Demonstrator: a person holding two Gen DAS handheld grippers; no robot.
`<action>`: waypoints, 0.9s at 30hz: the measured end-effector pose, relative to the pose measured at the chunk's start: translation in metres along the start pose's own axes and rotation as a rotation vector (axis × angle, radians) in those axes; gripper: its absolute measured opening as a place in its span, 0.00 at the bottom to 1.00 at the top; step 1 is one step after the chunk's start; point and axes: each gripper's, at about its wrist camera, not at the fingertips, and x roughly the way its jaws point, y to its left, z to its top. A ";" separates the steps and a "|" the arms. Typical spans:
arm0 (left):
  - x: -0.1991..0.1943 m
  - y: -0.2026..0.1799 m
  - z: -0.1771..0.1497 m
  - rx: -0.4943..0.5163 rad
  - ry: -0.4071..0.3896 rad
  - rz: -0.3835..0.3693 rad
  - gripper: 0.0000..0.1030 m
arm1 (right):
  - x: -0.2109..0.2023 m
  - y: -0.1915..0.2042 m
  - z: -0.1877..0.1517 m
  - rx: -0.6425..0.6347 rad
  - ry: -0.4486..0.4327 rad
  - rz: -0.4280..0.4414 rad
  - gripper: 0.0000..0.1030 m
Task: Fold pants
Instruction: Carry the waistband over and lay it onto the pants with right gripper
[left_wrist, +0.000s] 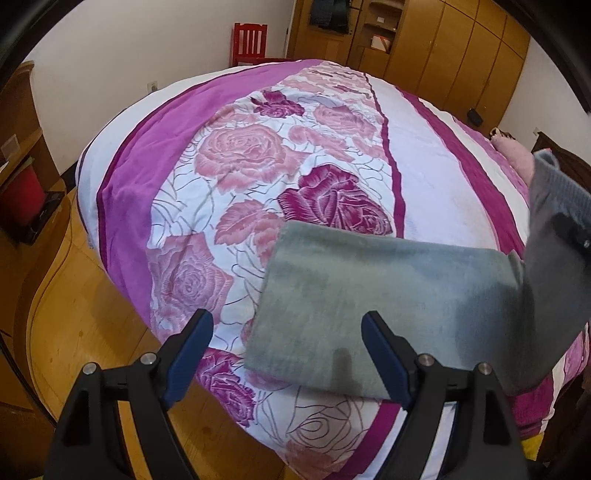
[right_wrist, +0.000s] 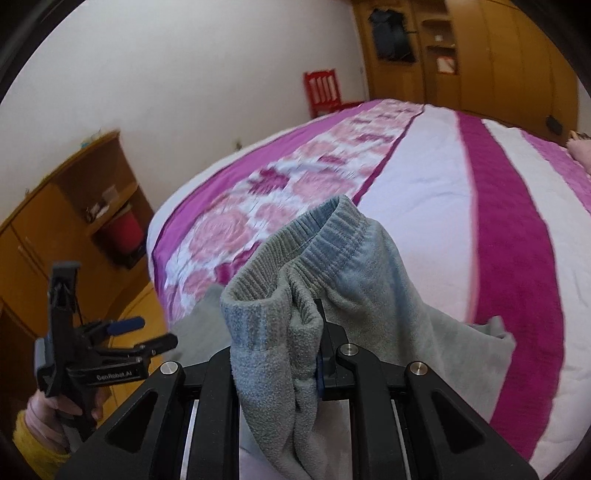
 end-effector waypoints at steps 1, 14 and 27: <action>0.000 0.002 0.000 -0.004 0.001 0.000 0.83 | 0.006 0.003 -0.002 -0.007 0.015 0.002 0.16; 0.003 0.013 -0.006 -0.026 0.016 0.009 0.83 | 0.054 0.033 -0.022 -0.045 0.138 0.131 0.34; -0.005 -0.005 -0.004 0.016 0.007 -0.008 0.83 | 0.012 0.009 -0.025 -0.014 0.072 0.102 0.43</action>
